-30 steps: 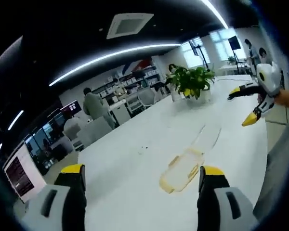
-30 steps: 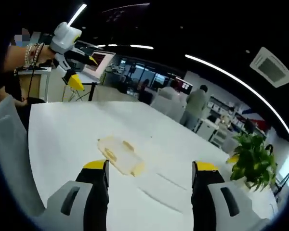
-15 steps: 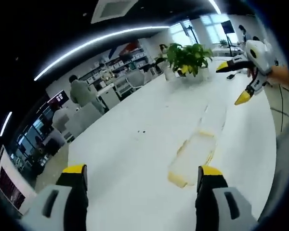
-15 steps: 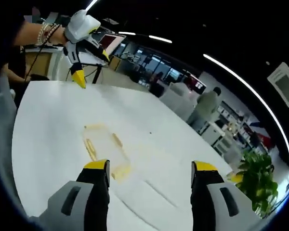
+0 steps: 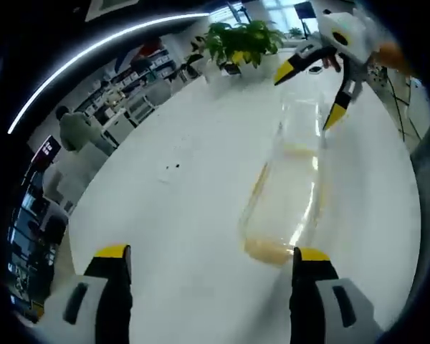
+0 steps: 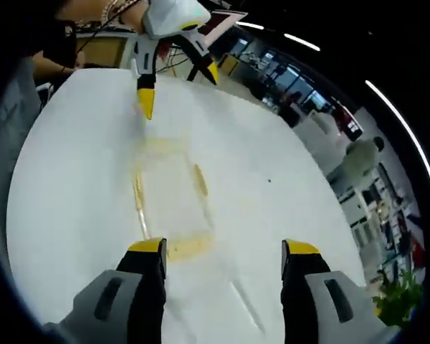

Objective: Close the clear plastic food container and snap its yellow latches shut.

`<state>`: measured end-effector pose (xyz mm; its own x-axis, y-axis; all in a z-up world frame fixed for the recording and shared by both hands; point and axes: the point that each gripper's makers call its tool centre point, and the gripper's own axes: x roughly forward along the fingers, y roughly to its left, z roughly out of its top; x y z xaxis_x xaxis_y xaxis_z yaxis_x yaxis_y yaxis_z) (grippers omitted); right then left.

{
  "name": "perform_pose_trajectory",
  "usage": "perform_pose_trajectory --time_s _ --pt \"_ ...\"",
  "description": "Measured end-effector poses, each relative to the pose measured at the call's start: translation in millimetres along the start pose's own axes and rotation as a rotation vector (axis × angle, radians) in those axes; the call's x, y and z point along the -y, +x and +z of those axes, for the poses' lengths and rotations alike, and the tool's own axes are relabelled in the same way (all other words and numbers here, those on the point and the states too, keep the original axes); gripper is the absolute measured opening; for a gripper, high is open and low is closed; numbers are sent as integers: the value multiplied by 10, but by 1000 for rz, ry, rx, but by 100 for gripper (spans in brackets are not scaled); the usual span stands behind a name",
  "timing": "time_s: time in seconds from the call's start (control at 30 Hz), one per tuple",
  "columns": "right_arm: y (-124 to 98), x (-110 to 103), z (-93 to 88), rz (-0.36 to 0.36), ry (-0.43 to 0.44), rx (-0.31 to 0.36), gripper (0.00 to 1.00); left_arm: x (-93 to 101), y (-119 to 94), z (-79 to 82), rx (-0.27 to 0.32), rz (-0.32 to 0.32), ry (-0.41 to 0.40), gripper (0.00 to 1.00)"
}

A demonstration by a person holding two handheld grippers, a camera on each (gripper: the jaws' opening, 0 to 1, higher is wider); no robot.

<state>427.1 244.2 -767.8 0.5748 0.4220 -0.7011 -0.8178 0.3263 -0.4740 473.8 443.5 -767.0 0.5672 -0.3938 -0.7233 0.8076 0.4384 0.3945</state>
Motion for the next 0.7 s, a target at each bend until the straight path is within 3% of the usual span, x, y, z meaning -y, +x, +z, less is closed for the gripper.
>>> perform_pose_trajectory --time_s 0.07,0.17,0.3,0.33,0.43,0.47,0.53,0.7 --pt "111 -49 -68 52 -55 -42 63 -13 117 -67 -33 5 17 91" --pt "234 -101 -160 109 -135 -93 62 52 245 -81 -32 -44 69 90" --pt "360 -180 -152 179 -114 -91 61 190 391 -130 -43 -117 103 86" --pt "402 -179 -173 186 -122 -99 61 216 409 -18 26 -133 69 82" --pt "458 -217 -262 227 -142 -138 59 223 410 -33 17 -145 99 82" --pt "451 -258 -221 264 -100 -114 56 220 408 -20 23 -148 131 83" --pt "471 -183 -250 263 -80 -129 57 274 385 -73 -6 -171 179 85" --pt "483 -205 -279 305 -72 -134 57 358 388 -59 15 -212 178 84"
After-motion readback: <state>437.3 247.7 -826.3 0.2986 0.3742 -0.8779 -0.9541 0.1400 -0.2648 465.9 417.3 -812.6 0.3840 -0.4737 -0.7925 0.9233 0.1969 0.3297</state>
